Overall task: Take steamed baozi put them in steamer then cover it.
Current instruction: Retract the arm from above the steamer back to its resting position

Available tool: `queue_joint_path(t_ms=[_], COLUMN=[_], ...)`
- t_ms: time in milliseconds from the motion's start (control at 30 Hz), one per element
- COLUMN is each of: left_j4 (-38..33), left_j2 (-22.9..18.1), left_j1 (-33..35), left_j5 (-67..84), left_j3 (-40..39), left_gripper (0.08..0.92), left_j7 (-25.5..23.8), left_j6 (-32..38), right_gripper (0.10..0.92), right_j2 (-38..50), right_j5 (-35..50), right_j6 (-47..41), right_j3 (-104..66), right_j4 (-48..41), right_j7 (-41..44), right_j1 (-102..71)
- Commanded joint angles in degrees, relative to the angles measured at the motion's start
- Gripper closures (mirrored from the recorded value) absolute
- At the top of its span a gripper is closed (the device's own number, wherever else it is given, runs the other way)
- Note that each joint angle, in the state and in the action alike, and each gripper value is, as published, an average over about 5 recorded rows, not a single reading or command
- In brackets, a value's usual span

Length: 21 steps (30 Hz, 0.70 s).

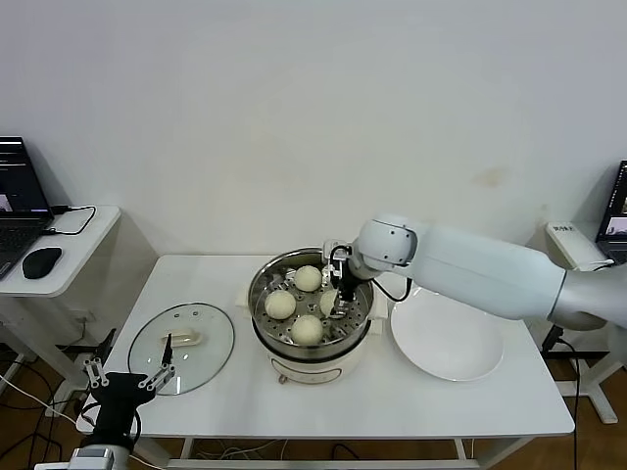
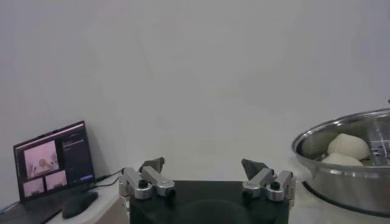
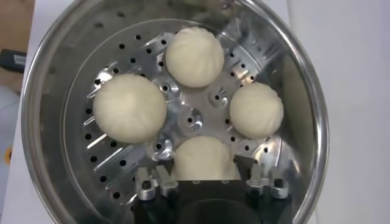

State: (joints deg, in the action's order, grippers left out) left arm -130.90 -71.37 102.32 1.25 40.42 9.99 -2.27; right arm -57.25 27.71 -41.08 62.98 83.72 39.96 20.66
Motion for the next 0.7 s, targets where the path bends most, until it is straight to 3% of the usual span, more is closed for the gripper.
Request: queue_joint_path(t_ms=[33,200,400,567,700], left_j4=[0.28,1.03,1.74,2.00,3.31], left_j2=[0.12,0.48,0.61,0.32,-0.16], left_j1=[-0.21,-0.20,-0.27,-0.19,-0.48], left_j5=[0.11,0.30,0.70,0.76,0.66], left_j3=[-0.06,-0.19,-0.53,-1.31,-1.57], left_gripper=[0.177,0.177,0.177,0.177,0.177], left_j7=[-0.04,-0.05,-0.06,-0.21,0.12], left_j6=[0.08,0.57,1.40,2.13,2.26], right_gripper=[0.207,0.203,0.203,0.203,0.203], right_j2=[5.66,13.09,20.17,19.51,12.74], right_j5=[2.68,7.48,6.32,0.99,-6.34], right_j6=[0.53,6.14,21.94,34.90,44.92], right_j3=[-6.46,-14.30,-36.60,-56.88,-72.11], right_j4=[5.00,11.86,17.95,21.05,21.56], right_j7=[-5.09,-19.70,-35.42,-38.49,-37.75], right_j1=[-1.11,-10.51,-37.34,-62.07,-78.76])
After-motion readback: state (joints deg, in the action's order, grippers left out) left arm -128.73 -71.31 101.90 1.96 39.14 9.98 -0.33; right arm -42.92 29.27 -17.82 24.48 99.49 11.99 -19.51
